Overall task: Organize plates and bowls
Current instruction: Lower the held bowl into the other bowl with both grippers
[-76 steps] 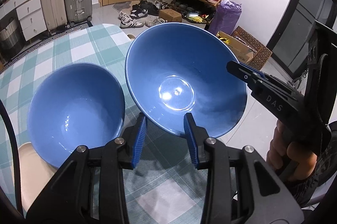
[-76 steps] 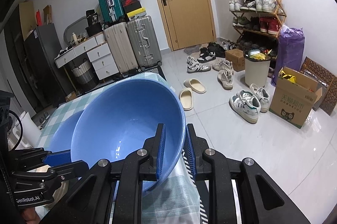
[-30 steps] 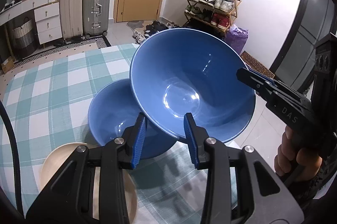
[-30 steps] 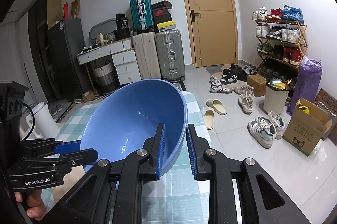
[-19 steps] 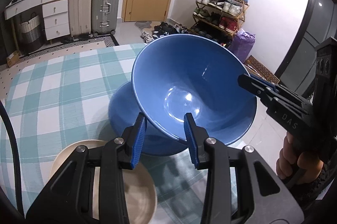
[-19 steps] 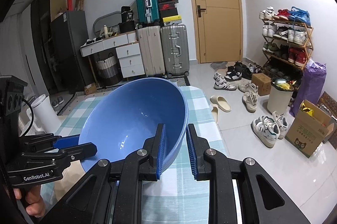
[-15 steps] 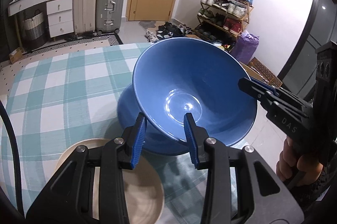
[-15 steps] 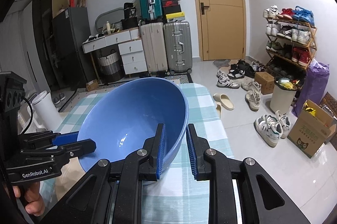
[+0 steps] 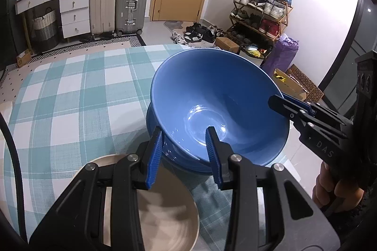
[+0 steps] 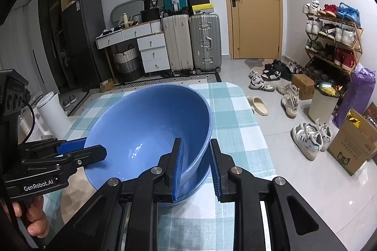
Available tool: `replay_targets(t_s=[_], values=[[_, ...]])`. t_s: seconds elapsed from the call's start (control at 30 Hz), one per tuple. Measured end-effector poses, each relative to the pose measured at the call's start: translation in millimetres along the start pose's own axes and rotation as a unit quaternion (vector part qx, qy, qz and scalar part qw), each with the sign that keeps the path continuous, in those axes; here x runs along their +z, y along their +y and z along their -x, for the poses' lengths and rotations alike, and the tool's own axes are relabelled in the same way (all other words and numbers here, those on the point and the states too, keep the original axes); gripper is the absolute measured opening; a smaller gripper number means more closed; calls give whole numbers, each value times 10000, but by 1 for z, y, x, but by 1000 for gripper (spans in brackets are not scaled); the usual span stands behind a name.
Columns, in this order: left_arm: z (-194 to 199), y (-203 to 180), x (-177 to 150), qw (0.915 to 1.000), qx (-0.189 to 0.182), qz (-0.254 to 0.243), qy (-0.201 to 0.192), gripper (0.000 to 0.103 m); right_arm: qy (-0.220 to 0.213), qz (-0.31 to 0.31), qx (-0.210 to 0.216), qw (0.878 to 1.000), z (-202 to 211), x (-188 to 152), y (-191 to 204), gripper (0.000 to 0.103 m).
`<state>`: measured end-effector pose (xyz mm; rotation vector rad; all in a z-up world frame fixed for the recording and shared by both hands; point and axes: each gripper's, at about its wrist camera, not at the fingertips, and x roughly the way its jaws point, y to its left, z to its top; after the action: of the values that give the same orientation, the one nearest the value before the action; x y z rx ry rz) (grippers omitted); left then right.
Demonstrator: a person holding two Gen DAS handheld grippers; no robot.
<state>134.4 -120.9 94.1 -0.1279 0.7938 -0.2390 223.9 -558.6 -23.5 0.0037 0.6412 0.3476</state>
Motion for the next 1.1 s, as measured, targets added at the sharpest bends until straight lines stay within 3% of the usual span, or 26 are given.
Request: replay_targets(t_s=[1.1], values=[[-65, 14, -4, 9986, 437, -88, 272, 33, 641, 94, -120, 9978, -46, -28, 4, 24]])
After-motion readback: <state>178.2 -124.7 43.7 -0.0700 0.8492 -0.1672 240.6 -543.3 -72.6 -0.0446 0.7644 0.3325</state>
